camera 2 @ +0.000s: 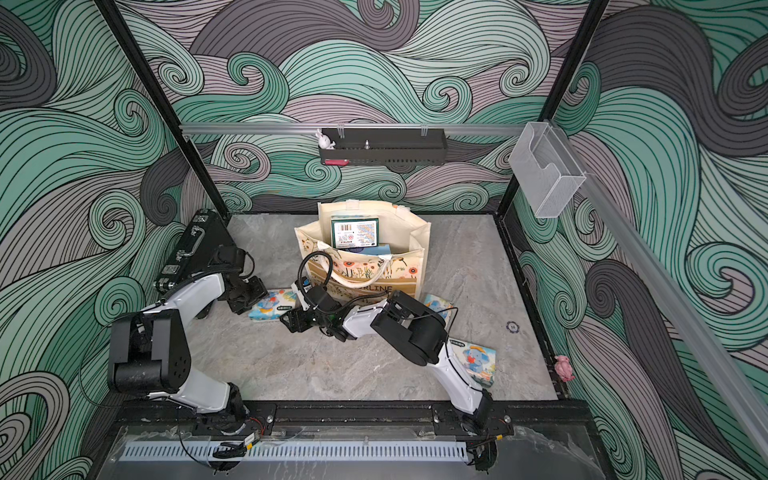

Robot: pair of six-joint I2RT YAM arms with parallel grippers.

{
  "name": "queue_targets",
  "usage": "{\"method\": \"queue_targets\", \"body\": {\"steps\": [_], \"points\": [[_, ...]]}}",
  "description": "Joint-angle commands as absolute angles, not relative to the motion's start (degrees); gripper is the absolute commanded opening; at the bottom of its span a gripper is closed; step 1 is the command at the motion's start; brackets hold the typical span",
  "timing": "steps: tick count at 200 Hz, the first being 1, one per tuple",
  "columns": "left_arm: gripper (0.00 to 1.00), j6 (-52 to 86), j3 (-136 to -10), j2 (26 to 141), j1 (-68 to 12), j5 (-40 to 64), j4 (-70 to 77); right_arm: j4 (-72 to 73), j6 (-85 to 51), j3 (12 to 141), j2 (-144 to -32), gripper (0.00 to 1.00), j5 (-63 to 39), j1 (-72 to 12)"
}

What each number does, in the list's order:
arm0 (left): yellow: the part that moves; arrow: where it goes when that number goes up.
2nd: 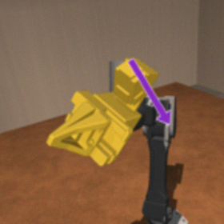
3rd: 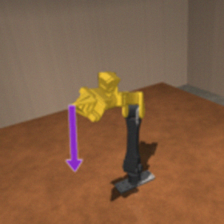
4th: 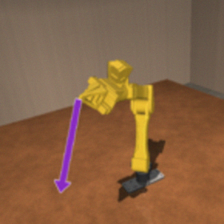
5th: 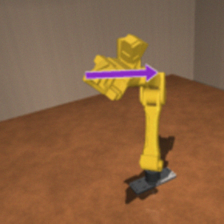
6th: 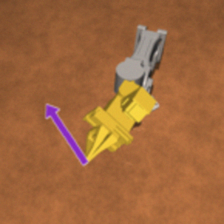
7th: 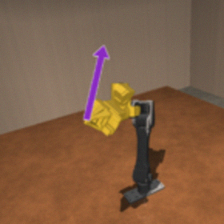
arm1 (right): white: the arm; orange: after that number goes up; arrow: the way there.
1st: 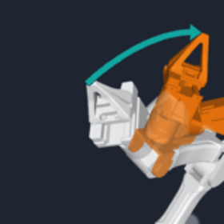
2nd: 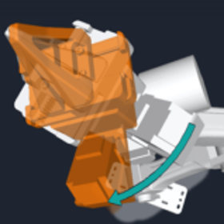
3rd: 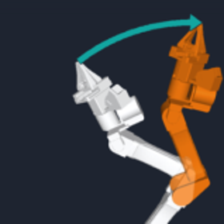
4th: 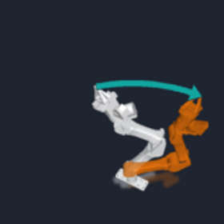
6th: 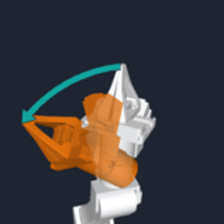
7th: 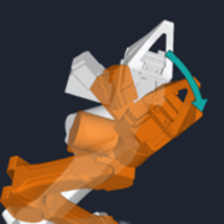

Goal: Put tissues into the canvas bag
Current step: Move the pack of facial tissues to the center of the board.

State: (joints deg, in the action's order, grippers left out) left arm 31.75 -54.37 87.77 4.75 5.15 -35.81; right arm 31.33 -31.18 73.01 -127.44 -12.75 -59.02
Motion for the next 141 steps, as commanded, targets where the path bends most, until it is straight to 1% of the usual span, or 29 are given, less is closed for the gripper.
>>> {"method": "queue_targets", "body": {"steps": [1,32,37,57,66,86,101,119,141], "points": [[0.59,33.5,-51.8,86.2,4.4,8.6,-35.8,35.1,-32.1,72.1,-128.0,0.7,-16.1,-59.5],[0.6,33.8,-47.9,81.9,4.3,8.4,-36.8,35.8,-33.5,67.5,-125.5,0.71,-15.1,-61.9],[0.6,34.0,-47.1,79.7,4.2,9.0,-36.9,36.3,-34.3,66.4,-125.0,0.71,-15.0,-62.2],[0.6,34.3,-44.8,77.0,4.1,12.9,-36.6,39.5,-37.7,60.9,-122.7,0.7,-14.5,-63.6],[0.6,34.6,-43.8,76.0,4.0,15.1,-36.4,40.7,-39.4,58.2,-121.2,0.68,-14.9,-63.9],[0.6,35.4,-41.1,73.3,3.3,18.3,-36.1,41.6,-41.4,51.9,-116.5,0.69,-15.1,-64.5],[0.59,36.5,-39.9,70.9,1.4,18.7,-36.1,39.8,-42.0,47.3,-112.3,0.71,-15.6,-64.9],[0.58,37.8,-38.3,67.9,-1.2,20.4,-34.1,38.0,-44.1,41.9,-107.8,0.78,-15.1,-64.8],[0.57,39.5,-36.6,65.7,-5.3,20.5,-32.7,37.9,-47.8,36.6,-103.3,0.81,-13.6,-64.6]]}}
